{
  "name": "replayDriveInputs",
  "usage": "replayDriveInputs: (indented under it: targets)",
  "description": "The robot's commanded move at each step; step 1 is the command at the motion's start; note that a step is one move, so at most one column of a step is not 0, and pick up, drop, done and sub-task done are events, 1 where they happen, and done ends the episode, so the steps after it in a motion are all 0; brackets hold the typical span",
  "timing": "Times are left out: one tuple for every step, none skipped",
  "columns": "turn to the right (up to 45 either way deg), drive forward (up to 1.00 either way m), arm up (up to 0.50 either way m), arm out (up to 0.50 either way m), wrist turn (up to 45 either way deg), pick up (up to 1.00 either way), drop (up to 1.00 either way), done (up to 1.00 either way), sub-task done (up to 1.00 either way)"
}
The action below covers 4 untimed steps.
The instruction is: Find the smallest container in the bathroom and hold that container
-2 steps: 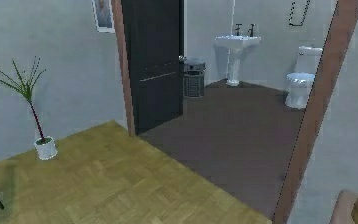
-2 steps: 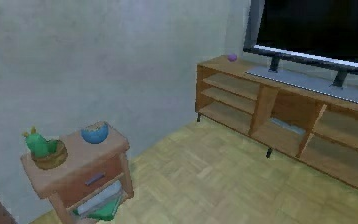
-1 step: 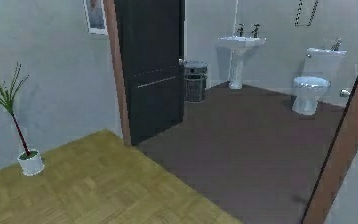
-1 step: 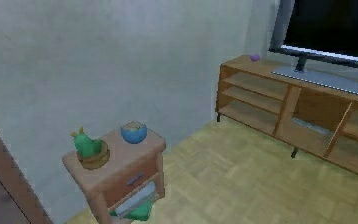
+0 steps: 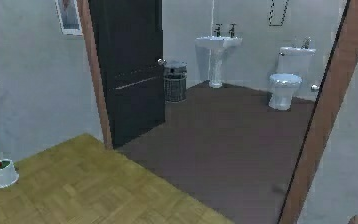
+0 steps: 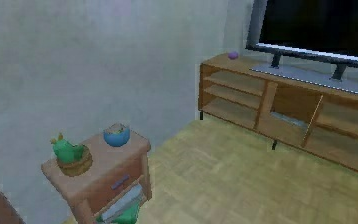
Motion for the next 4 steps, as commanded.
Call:
replayDriveInputs:
  targets:
    - [0.0, 1.00, 0.00, 0.00, 0.0, 0.00, 0.00, 0.00, 0.00]
    - [0.0, 0.20, 0.00, 0.00, 0.0, 0.00, 0.00, 0.00, 0.00]
    - [9.0, 0.00, 0.00, 0.00, 0.0, 0.00, 0.00, 0.00, 0.00]
    - [0.0, 1.00, 0.00, 0.00, 0.0, 0.00, 0.00, 0.00, 0.00]
